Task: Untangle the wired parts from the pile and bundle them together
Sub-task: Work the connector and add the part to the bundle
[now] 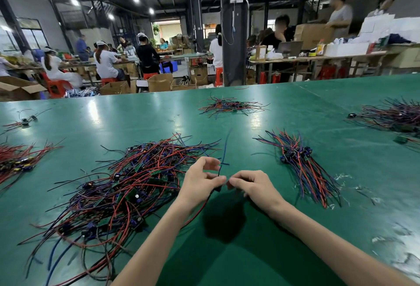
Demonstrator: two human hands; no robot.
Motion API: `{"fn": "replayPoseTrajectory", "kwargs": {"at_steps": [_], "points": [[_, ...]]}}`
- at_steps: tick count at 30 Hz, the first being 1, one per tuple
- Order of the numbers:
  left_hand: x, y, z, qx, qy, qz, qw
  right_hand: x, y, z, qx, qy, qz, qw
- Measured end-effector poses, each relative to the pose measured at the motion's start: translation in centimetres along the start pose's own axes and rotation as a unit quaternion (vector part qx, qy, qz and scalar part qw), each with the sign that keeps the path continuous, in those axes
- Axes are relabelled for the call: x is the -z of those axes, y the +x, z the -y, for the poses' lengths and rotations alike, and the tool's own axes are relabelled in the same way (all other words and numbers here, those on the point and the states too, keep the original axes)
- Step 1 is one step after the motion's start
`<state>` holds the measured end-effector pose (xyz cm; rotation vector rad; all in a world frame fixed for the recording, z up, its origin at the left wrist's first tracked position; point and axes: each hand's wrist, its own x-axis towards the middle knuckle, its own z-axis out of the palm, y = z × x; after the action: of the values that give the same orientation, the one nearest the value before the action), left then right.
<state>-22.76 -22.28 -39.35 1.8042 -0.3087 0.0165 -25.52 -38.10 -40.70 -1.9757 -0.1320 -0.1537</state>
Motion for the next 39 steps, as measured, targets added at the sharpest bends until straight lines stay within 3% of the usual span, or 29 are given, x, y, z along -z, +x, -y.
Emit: {"fn": "replayPoseTrajectory", "kwargs": {"at_steps": [4,12,20,27,33,39], "points": [[-0.45,0.05,0.32,0.045,-0.101,-0.014,0.994,-0.03,0.07,0.33,-0.066,0.139,-0.011,0.988],[-0.84,-0.08,0.16,0.105,-0.225,0.013,0.969,0.25,0.14,0.35,-0.119,0.203,0.001,0.972],[-0.84,-0.11,0.04,0.143,-0.306,0.046,0.940,0.20,0.42,-0.13,-0.107,0.256,0.000,0.961],[-0.69,-0.13,-0.08,0.167,-0.292,0.054,0.940,0.38,0.68,-0.50,-0.101,0.266,-0.016,0.958],[-0.69,-0.33,-0.11,0.194,-0.237,0.107,0.946,0.44,0.56,-0.61,-0.094,0.254,-0.003,0.963],[-0.81,-0.55,-0.33,0.182,-0.211,0.094,0.956,0.39,0.59,-0.60,-0.064,0.257,0.005,0.964]]}}
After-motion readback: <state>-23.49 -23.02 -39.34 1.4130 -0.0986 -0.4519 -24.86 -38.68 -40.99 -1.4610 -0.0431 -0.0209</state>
